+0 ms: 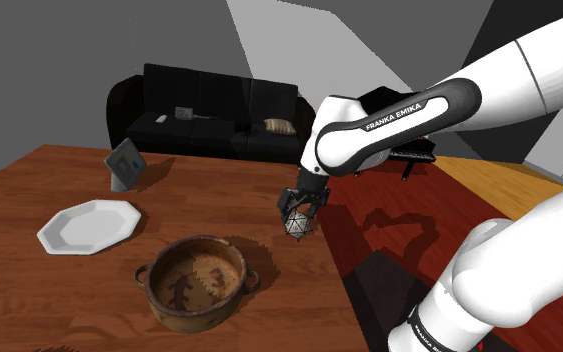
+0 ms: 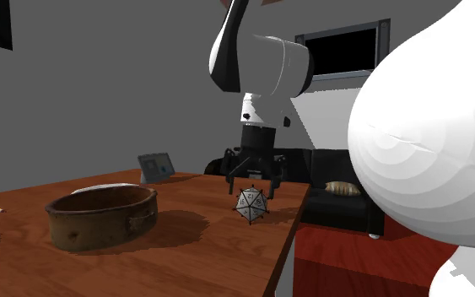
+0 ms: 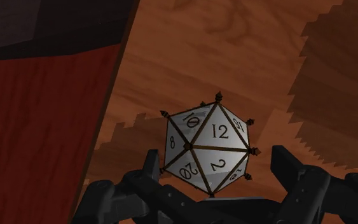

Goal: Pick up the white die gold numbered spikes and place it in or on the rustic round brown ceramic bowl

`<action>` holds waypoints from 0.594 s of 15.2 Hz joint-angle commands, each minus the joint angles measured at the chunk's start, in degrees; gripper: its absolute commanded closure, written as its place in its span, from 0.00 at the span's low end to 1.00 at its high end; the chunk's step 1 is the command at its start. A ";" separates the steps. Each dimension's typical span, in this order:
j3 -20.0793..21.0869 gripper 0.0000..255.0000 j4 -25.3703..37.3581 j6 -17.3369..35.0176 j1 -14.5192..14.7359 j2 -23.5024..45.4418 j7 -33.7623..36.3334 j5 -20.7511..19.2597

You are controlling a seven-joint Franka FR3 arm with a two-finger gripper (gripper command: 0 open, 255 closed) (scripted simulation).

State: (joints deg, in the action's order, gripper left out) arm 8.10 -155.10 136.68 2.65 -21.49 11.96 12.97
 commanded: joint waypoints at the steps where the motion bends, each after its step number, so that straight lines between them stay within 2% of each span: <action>1: 0.02 0.00 -0.01 0.04 0.02 0.07 0.01 0.01; 3: 0.02 0.00 -0.01 0.04 0.02 0.07 0.01 0.01; 4: 0.01 1.00 -0.01 0.04 0.02 0.08 0.00 0.01; 9: 0.13 1.00 -0.17 0.57 0.11 0.43 0.07 0.11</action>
State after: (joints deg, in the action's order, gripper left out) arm 7.88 -154.97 137.19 2.46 -21.74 12.01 12.84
